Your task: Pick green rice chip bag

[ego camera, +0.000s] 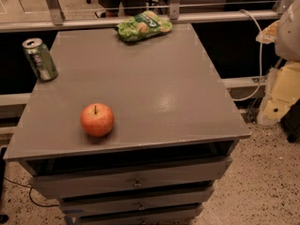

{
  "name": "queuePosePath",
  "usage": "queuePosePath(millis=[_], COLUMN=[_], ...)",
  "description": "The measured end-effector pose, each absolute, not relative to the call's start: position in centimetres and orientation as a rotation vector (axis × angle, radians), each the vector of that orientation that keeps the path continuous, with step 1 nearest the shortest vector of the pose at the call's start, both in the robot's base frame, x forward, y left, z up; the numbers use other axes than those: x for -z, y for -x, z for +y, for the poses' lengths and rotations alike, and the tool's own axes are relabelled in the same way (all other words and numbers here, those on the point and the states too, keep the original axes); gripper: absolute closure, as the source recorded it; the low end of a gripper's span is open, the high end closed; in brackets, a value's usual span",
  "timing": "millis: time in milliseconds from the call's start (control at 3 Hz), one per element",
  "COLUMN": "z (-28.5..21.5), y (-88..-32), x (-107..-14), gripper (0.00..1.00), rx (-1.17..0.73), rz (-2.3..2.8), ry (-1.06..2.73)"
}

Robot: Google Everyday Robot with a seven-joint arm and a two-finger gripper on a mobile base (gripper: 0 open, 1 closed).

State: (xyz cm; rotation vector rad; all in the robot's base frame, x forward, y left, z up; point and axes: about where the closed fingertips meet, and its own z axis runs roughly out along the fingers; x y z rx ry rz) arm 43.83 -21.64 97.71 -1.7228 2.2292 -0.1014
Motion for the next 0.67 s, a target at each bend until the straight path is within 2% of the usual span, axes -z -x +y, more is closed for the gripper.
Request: queuePosePath(millis=[333,667], z=[-21.6,-19.3], y=[-43.9,-46.4], x=[-97.8,-97.7], gripper=[0.0,0.0], rx=[0.102,0.045], rz=[2.225,2.146], ry=[1.721,1.681])
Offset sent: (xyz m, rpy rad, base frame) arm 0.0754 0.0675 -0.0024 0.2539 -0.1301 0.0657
